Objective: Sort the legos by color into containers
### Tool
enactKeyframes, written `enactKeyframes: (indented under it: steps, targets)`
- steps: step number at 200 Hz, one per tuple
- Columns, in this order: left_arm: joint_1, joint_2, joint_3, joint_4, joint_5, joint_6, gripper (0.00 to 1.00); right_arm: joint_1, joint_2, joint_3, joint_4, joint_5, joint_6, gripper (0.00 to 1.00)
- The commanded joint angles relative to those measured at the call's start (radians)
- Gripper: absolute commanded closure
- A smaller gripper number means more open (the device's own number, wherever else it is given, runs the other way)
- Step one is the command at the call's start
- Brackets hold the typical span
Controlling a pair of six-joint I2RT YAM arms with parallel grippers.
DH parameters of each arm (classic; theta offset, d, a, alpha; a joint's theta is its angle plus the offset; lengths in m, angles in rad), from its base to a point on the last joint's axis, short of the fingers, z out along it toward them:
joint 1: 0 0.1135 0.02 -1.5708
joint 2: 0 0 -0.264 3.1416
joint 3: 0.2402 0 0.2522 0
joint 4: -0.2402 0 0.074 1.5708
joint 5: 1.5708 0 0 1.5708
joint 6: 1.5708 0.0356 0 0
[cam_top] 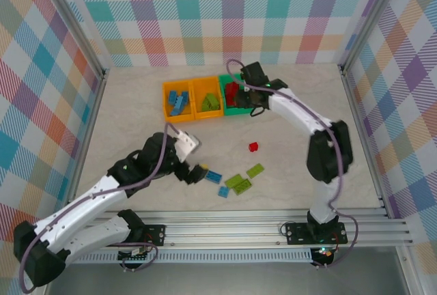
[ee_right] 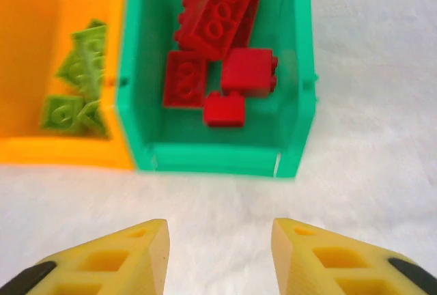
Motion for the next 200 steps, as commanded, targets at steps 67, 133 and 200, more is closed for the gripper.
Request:
enactKeyframes:
  steps: [67, 133, 200]
  targets:
    - [-0.080, 0.194, 0.057, -0.264, -0.161, -1.582, 0.22, 0.006, -0.708, -0.499, -0.162, -0.526, -0.030, 0.20]
    - [-0.142, 0.491, 0.131, -0.172, -0.002, -1.682, 0.20, 0.045, -0.715, -0.568, -0.232, -0.665, -0.026, 0.02]
    - [-0.147, 0.694, 0.173, -0.070, 0.033, -1.664, 0.25, 0.047, -0.705, -0.577, -0.220, -0.603, -0.021, 0.00]
